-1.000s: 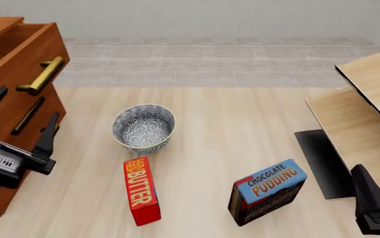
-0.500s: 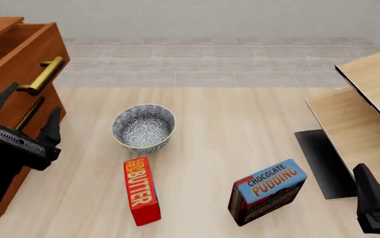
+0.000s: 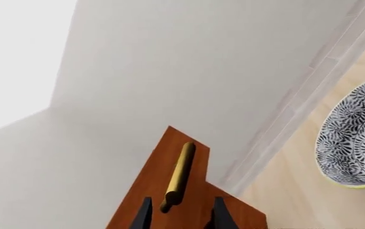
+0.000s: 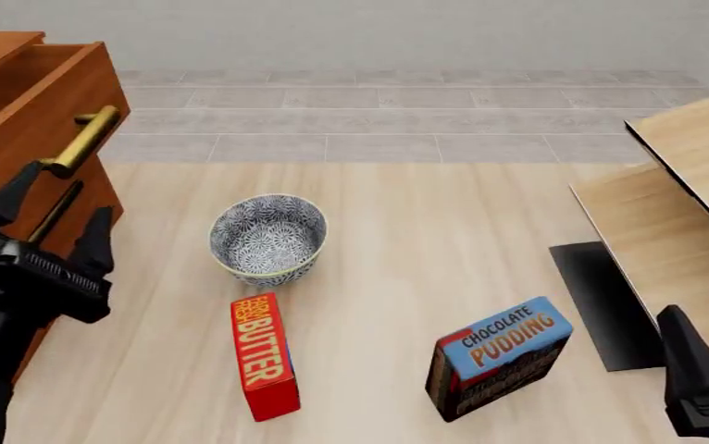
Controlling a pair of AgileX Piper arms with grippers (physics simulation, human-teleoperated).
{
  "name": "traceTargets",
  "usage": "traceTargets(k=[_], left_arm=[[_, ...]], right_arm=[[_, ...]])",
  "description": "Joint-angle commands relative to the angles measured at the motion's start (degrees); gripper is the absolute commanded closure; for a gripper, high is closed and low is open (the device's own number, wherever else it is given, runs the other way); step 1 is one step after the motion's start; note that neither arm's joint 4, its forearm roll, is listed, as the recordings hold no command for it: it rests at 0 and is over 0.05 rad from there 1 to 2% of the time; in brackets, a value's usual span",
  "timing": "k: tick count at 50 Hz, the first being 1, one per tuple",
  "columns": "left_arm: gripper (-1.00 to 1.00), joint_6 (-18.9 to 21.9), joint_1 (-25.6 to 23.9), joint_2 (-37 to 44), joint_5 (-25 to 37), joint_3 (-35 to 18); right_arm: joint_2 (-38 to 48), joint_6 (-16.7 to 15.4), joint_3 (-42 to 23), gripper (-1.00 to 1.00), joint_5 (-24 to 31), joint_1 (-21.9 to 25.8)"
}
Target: Close the top drawer of the cabinet.
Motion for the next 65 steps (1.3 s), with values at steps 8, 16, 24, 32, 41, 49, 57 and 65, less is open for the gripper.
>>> traceTargets(k=[8,16,24,32,41,49,57,65], left_arm=[[-1.00,3.18,1.89,0.94,-1.07,-2.14],[-1.00,4.29,2.11,2.10,-1.08,-3.53],[-1.00,5.32,1.79,1.90,-1.08,-3.69],[-1.00,5.42,2.86,2.83,-1.08,-4.40],[-1.00,5.22,4.35,3.49,-1.08,-5.08],[-1.00,4.91,5.63,3.74,-1.08,-5.34],[-1.00,4.80,5.79,4.58,-1.08,-6.04],[-1.00,5.02,6.01,4.52,-1.08,-6.22]], right_arm=[[0.00,-0.14,0.02,-1.00,0.23,0.12],[0.00,-0.21,0.04,-1.00,0.30,-0.02],[0.00,-0.22,0.05,-1.00,0.50,0.11],[0.00,-0.32,0.04,-1.00,0.50,0.24],[0.00,-0.51,0.04,-1.00,0.37,0.14],[0.00,-0.21,0.05,-1.00,0.51,-0.05],[0.00,-0.14,0.04,-1.00,0.51,-0.13],[0.00,-0.30,0.04,-1.00,0.59,-0.29]])
